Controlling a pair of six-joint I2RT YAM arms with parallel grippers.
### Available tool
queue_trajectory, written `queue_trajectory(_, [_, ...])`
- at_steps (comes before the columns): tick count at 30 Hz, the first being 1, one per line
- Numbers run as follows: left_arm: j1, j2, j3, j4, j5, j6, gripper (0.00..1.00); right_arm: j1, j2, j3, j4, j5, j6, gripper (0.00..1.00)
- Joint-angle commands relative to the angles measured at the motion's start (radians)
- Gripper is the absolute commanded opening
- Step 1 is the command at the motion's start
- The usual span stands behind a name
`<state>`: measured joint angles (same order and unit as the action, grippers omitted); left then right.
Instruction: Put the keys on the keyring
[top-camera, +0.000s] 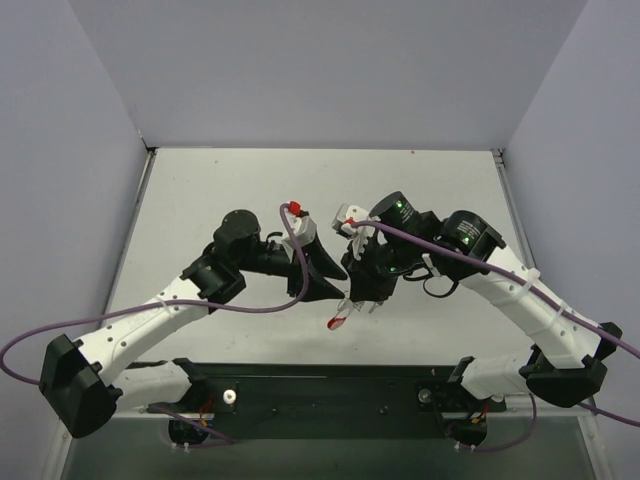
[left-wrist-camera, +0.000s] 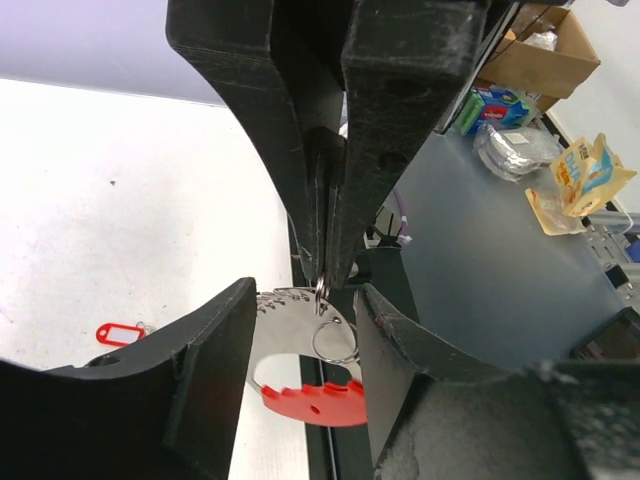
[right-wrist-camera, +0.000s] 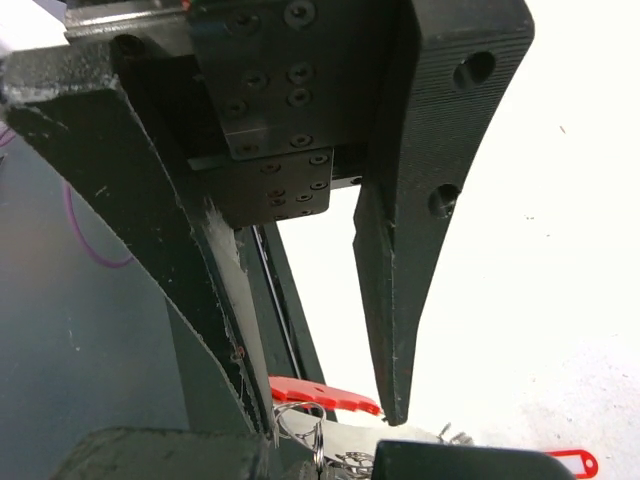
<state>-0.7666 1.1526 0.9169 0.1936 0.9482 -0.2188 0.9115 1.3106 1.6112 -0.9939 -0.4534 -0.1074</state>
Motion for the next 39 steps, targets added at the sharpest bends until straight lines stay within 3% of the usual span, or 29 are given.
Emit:
queue_trajectory(1, [0.01, -0.005, 0.005, 0.047, 0.061, -0.004, 0.52, 0.007, -0.025, 0.01, 0.006, -0.021, -0.017, 0.0])
queue_trajectory(7, [0.009, 0.027, 0.016, 0.049, 0.073, -0.004, 0.52, 0.009, -0.02, 0.019, 0.006, -0.024, -0.015, 0.0])
queue_trajectory(14, [0.007, 0.056, 0.023, 0.056, 0.081, -0.005, 0.43, 0.009, -0.019, 0.019, 0.006, -0.024, -0.017, 0.0])
queue_trajectory(17, [0.007, 0.056, 0.027, 0.061, 0.078, -0.005, 0.35, 0.007, -0.019, 0.018, 0.005, -0.025, -0.017, 0.0])
queue_trajectory(20, [0.007, 0.058, 0.033, 0.072, 0.081, -0.014, 0.11, 0.009, -0.017, 0.013, 0.005, -0.024, -0.017, 0.0])
queue_trajectory(22, [0.007, 0.061, 0.031, 0.089, 0.081, -0.025, 0.0, 0.009, -0.017, 0.013, 0.006, -0.025, -0.017, 0.0])
queue_trajectory(27, [0.007, 0.047, 0.004, 0.176, 0.075, -0.088, 0.0, 0.007, -0.027, 0.007, 0.03, 0.031, 0.02, 0.0])
queue_trajectory(29, [0.007, 0.038, -0.007, 0.213, 0.049, -0.1, 0.0, 0.006, -0.042, -0.008, 0.104, 0.2, 0.081, 0.07])
queue_trajectory(32, [0.009, 0.021, -0.038, 0.291, 0.011, -0.14, 0.0, 0.006, -0.112, -0.078, 0.24, 0.324, 0.141, 0.46])
queue_trajectory(33, [0.007, 0.01, -0.047, 0.314, -0.003, -0.166, 0.0, 0.007, -0.169, -0.103, 0.283, 0.34, 0.158, 0.67])
queue_trajectory(36, [0.007, -0.008, -0.087, 0.423, -0.055, -0.232, 0.0, 0.003, -0.293, -0.216, 0.455, 0.416, 0.19, 0.84])
queue_trajectory(39, [0.004, -0.03, -0.139, 0.553, -0.132, -0.304, 0.0, -0.003, -0.402, -0.333, 0.618, 0.438, 0.219, 0.89])
